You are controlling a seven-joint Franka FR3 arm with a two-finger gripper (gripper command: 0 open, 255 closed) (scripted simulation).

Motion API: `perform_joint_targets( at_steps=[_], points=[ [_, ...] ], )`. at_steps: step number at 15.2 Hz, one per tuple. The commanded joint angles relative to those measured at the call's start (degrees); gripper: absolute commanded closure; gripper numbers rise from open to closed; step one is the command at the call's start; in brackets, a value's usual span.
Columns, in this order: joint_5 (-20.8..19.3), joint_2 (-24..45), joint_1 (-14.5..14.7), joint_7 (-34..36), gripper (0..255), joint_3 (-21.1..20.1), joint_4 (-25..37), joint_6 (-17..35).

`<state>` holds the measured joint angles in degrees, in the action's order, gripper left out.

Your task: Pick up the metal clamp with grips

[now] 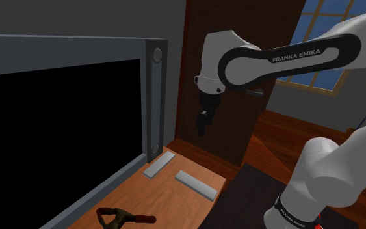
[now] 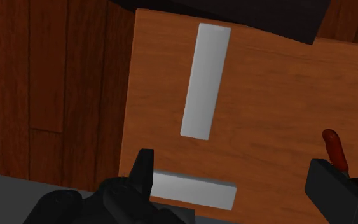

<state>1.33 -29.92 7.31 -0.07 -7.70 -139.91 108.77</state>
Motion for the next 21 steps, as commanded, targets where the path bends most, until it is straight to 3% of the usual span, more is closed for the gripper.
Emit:
perform_joint_targets(
  at_steps=[1,11,21],
  points=[
    [0.3,3.18,0.83,0.34,0,-1.26,-0.14,3.55],
    [-1.2,20.26,4.36,3.77,0,-7.89,2.74,18.28],
    [-10.13,39.97,8.59,10.65,0,-12.04,11.54,28.45]
  ],
)
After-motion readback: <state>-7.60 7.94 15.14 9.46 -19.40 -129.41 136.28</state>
